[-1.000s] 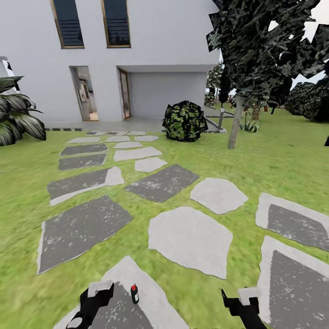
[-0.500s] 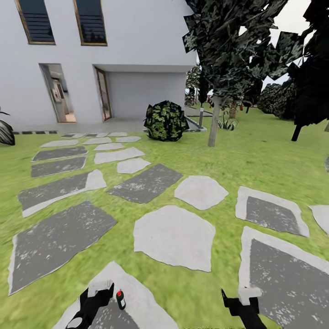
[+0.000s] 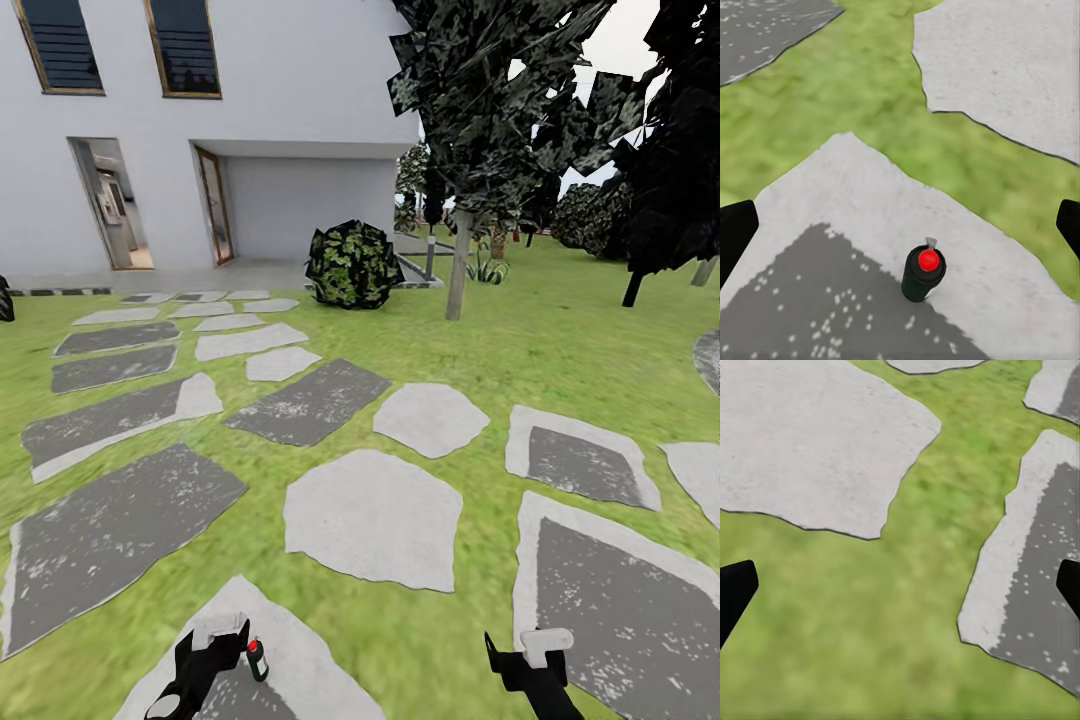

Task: Pick up the pesticide atomizer in the garden and spray insectifuge to fully cover both potted plants in the garden.

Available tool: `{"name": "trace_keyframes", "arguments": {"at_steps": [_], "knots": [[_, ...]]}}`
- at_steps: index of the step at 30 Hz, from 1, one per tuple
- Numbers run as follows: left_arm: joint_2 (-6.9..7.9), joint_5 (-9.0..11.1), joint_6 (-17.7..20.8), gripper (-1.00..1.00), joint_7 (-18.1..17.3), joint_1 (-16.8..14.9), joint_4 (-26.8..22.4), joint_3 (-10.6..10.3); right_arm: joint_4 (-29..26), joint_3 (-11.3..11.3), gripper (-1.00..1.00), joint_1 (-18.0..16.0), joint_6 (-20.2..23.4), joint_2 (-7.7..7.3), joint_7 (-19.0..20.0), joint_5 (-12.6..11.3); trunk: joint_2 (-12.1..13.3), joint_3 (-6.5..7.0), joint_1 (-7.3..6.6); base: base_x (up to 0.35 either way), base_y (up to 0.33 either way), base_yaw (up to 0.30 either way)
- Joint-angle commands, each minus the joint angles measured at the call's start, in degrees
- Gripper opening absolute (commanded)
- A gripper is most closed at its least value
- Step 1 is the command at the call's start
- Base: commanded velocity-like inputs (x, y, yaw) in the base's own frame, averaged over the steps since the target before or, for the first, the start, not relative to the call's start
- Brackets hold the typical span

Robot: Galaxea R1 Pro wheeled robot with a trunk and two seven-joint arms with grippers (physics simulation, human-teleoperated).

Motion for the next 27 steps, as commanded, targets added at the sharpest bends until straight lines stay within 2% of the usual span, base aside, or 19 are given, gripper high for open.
{"name": "trace_keyframes", "arguments": {"at_steps": [1,10,16,27], "knots": [[-0.01,0.0,-0.2,1.0,-0.1,0.0,0.0,0.1,0.0,0.0,1.0,0.0,-0.2,-0.01,0.0,0.3,0.0,-0.05,-0.01,0.0,0.143,-0.001],[-0.01,0.0,-0.2,1.0,-0.1,0.0,0.0,0.1,0.0,0.0,1.0,0.0,-0.1,-0.01,0.0,0.3,0.0,-0.04,-0.01,0.0,0.267,-0.009],[-0.01,0.0,-0.2,1.0,-0.1,0.0,0.0,0.1,0.0,0.0,1.0,0.0,-0.1,-0.01,0.0,0.3,0.0,0.11,-0.01,-0.023,0.289,-0.198],[-0.01,-0.1,-0.2,1.0,-0.1,0.0,0.1,0.1,0.1,0.0,1.0,0.0,-0.1,-0.01,0.0,0.3,0.0,0.42,-0.01,-0.266,0.148,-0.24]]}}
